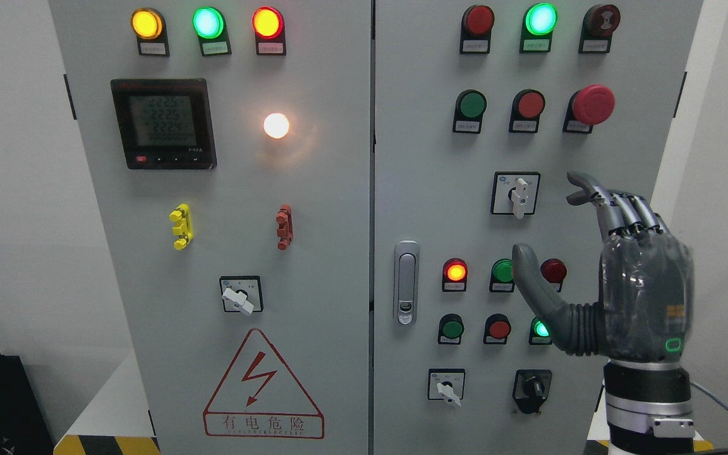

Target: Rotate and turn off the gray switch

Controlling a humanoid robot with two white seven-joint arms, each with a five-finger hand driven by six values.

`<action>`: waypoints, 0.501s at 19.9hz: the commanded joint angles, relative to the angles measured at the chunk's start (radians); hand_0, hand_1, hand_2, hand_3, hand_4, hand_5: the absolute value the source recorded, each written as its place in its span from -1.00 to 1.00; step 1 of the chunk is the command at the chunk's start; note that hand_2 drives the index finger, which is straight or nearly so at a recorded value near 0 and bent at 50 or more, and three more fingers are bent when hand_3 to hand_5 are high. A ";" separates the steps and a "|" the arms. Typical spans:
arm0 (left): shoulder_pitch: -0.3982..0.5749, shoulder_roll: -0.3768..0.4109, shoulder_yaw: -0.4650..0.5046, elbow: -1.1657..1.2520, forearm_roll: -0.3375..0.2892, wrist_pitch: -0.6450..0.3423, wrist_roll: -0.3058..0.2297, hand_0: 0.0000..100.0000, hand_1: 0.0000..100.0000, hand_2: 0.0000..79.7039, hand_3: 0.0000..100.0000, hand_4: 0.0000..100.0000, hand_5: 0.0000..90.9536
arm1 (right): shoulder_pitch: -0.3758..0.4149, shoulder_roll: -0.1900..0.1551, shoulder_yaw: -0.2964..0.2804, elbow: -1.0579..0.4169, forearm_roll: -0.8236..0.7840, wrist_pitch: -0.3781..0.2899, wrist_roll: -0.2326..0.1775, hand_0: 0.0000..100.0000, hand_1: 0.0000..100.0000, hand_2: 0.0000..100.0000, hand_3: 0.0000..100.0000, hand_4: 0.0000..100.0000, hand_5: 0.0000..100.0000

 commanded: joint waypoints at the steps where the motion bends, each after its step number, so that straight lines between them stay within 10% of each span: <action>1: -0.009 0.000 0.008 -0.025 0.020 0.000 -0.001 -0.76 -0.22 -1.00 -1.00 -1.00 -1.00 | 0.021 0.001 -0.014 -0.036 0.000 -0.001 -0.008 -0.47 -0.68 -0.76 -0.66 -0.72 -0.73; 10: -0.009 0.000 0.008 -0.025 0.020 0.000 -0.001 -0.76 -0.22 -1.00 -1.00 -1.00 -1.00 | 0.021 0.001 -0.014 -0.036 0.000 -0.001 -0.008 -0.47 -0.67 -0.75 -0.63 -0.70 -0.71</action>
